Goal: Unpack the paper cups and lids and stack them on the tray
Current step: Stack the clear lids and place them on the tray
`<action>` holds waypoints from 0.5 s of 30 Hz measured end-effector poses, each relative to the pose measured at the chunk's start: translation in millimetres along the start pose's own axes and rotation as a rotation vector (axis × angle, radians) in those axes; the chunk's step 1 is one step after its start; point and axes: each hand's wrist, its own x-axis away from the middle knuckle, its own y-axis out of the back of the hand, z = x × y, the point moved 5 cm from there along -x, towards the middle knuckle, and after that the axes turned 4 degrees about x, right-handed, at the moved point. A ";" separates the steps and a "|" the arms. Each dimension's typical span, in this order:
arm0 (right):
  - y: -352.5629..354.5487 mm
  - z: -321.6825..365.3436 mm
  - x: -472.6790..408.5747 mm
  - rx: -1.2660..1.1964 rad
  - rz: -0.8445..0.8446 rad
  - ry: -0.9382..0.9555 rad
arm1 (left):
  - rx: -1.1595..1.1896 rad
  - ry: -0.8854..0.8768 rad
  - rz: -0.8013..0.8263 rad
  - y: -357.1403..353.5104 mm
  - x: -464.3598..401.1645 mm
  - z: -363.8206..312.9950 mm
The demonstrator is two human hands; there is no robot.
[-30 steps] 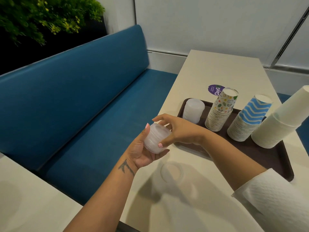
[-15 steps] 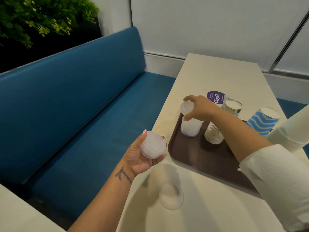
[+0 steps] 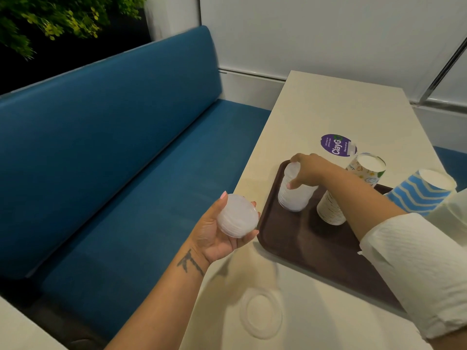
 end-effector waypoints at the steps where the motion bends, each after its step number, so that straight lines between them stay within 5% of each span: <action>1: -1.3 -0.6 -1.0 -0.003 0.004 -0.003 | 0.004 0.001 0.002 -0.1 -0.8 -0.2; 10: -1.2 -1.3 0.8 0.005 -0.050 0.008 | -0.012 -0.025 0.028 -7.8 -7.3 -2.9; 13: 17.8 23.0 22.0 -0.132 -0.255 0.182 | -0.024 -0.056 0.032 -14.5 -9.7 -5.0; 15: 22.8 45.6 41.5 -0.258 -0.195 0.359 | -0.031 -0.078 0.034 -18.7 -12.4 -5.8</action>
